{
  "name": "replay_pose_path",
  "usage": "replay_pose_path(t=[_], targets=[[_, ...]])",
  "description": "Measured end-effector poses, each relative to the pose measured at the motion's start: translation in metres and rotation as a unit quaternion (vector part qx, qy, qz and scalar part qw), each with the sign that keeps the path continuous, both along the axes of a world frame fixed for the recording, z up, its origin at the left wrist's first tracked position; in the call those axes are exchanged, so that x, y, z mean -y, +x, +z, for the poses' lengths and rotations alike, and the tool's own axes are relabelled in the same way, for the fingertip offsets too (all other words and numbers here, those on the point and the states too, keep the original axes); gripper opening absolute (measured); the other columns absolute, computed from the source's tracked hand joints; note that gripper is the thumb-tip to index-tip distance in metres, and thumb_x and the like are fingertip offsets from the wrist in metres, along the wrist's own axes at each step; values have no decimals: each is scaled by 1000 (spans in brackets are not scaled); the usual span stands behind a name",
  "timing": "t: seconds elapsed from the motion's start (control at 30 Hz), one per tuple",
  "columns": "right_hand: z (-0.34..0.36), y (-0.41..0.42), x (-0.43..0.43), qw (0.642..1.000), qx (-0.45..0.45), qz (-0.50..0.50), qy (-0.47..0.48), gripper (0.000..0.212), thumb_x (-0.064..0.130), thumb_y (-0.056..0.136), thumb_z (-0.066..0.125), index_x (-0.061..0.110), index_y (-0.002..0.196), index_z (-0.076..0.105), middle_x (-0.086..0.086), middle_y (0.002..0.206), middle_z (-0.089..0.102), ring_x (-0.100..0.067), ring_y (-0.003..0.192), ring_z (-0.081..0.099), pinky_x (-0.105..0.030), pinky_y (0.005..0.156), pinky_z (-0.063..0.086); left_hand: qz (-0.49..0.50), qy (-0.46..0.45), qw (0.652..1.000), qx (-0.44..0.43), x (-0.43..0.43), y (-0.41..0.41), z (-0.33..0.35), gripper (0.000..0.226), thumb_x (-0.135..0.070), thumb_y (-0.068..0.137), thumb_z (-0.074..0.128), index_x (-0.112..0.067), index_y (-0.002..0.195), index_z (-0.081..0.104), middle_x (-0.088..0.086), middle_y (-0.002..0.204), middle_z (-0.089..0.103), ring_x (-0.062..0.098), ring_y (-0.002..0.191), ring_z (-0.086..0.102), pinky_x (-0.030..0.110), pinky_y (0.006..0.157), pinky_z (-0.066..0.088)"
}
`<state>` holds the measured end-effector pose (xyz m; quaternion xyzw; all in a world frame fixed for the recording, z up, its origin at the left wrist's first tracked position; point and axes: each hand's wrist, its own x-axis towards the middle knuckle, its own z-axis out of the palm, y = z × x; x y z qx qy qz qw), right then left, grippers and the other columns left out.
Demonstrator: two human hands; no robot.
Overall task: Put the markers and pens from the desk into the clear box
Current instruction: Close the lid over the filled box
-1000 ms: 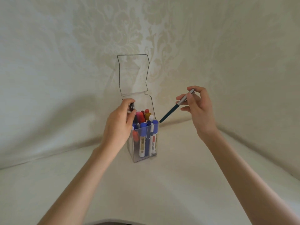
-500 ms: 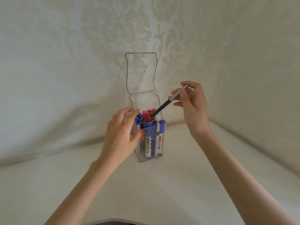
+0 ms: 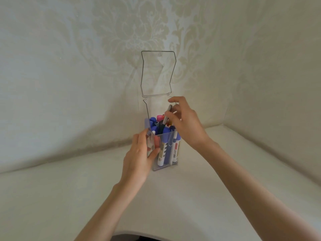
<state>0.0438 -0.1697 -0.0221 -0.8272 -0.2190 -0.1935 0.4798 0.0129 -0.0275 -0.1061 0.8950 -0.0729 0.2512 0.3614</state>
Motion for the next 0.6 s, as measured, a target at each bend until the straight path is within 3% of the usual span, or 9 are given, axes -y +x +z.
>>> replay_pose_path(t=[0.07, 0.13, 0.2, 0.3, 0.43, 0.5, 0.6], targets=[[-3, 2, -1, 999, 3, -7, -41, 16, 15, 92, 52, 18, 101, 39, -13, 84, 65, -27, 77, 65, -40, 73, 56, -1, -4, 1000, 5, 0, 0, -1, 57, -28, 83, 64, -23, 133, 36, 2, 119, 52, 21, 81, 65, 42, 66, 54], [-6, 6, -1, 995, 22, -16, -96, 13, 17, 90, 56, 11, 95, 46, -13, 85, 66, -28, 80, 63, -42, 75, 53, 0, -6, 1000, 8, -1, 0, -2, 57, -27, 83, 64, -23, 132, 36, 2, 118, 52, 21, 79, 65, 41, 65, 54], [-9, 10, 2, 977, 99, -21, -189, 11, 17, 87, 60, 6, 87, 59, -9, 86, 66, -24, 80, 57, -43, 76, 49, 0, -5, 1000, 10, -1, 0, -3, 56, -27, 83, 63, -22, 133, 37, 2, 118, 52, 21, 78, 65, 41, 64, 54], [-21, 14, 4, 965, 129, -3, -229, 21, 24, 87, 59, 9, 77, 70, -3, 97, 63, -16, 88, 42, -35, 81, 41, -4, -6, 1000, 14, -1, -1, -3, 57, -27, 83, 63, -21, 133, 37, 3, 115, 52, 22, 76, 65, 41, 62, 53], [-17, 6, 5, 963, 86, 11, -257, 51, 46, 92, 35, 15, 80, 73, 9, 105, 53, -6, 98, 30, -23, 88, 27, -10, -9, 1000, 7, -4, 0, -3, 56, -28, 83, 63, -22, 132, 38, 1, 114, 52, 18, 76, 65, 39, 63, 53], [-11, 6, 12, 974, 30, 36, -222, 45, 41, 94, 36, 14, 87, 71, 9, 108, 51, -7, 101, 33, -20, 87, 29, -17, -11, 1000, -5, -7, 3, 0, 57, -30, 83, 64, -25, 132, 37, -1, 116, 51, 14, 79, 64, 39, 66, 53], [-4, 17, 24, 997, 7, -17, -70, 26, 27, 95, 43, 14, 101, 65, 0, 110, 56, -7, 96, 47, -14, 82, 37, -36, -10, 999, -29, -13, 10, 4, 58, -31, 83, 63, -26, 133, 35, -2, 118, 52, 11, 83, 63, 40, 72, 55]])
